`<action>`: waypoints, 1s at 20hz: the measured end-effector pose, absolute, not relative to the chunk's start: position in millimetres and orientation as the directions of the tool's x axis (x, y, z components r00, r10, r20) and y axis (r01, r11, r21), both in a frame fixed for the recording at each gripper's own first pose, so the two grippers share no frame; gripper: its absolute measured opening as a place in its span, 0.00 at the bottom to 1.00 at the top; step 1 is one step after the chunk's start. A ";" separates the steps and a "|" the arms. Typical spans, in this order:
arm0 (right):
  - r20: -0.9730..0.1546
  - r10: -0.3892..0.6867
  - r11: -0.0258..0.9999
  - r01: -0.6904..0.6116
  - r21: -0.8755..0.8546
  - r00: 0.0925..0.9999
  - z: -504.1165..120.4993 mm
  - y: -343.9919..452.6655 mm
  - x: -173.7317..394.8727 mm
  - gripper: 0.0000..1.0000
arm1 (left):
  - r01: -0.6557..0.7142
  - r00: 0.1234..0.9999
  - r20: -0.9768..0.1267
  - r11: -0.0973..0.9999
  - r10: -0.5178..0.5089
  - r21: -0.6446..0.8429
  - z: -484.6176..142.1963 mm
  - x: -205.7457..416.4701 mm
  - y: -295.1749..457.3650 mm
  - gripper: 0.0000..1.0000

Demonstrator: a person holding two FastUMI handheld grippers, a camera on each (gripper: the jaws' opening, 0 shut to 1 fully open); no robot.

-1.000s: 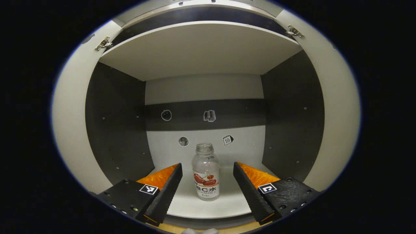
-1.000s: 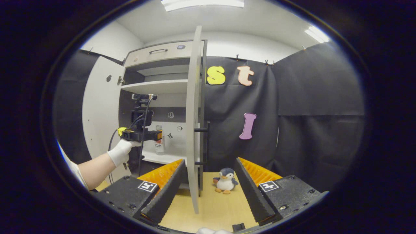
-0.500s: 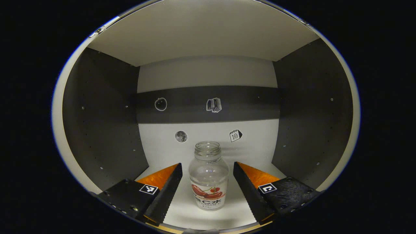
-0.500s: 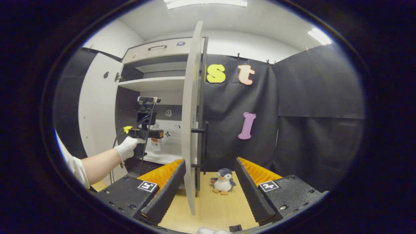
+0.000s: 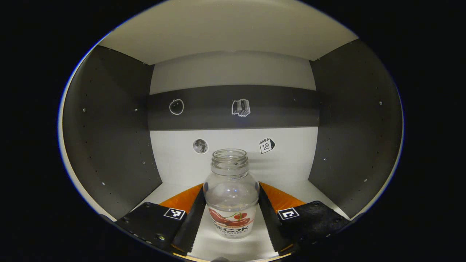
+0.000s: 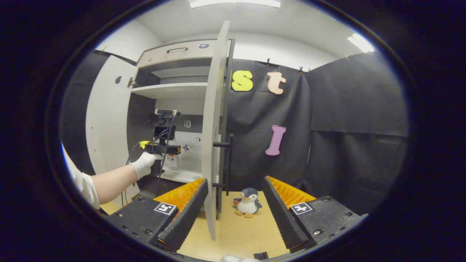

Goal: Grasp the bottle in the cabinet with the left hand and place it on the coaster, then close the right door with the right hand and the left door with the left hand.

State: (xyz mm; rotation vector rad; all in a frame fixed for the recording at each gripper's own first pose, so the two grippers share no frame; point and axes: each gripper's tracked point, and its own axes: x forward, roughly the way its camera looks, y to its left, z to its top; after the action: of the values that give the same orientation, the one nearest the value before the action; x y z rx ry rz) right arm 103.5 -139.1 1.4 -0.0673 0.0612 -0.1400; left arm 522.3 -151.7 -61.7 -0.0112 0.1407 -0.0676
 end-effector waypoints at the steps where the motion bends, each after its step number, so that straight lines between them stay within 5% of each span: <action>1: -0.056 -0.142 0.988 0.138 -0.070 0.988 1.2 -139.1 102.8 0.99 | 0.072 0.990 -0.123 0.997 -0.073 -0.011 -55.9 519.8 -151.2 0.78; 8: -0.033 -0.121 0.991 0.119 -0.052 0.992 0.3 -122.1 94.2 0.99 | 0.153 0.988 -0.017 0.988 -0.153 0.014 -2.2 412.7 -153.5 0.80; 11: -0.017 -0.123 0.992 0.122 -0.037 0.992 -0.7 -113.3 86.3 0.99 | 0.188 0.982 0.013 0.982 -0.188 0.031 6.4 354.7 -150.8 0.73; 20: -0.045 -0.182 0.983 0.182 0.008 0.982 -28.3 -105.5 45.7 0.99 | 0.302 0.951 -0.069 0.953 -0.302 -0.007 -68.5 208.0 -153.6 0.77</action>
State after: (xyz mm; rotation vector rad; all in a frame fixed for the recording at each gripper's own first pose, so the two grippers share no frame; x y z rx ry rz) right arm 45.7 -105.5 -28.3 0.0123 0.0443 -0.1829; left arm 208.0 -153.6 -68.5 0.0041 0.0698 -0.3067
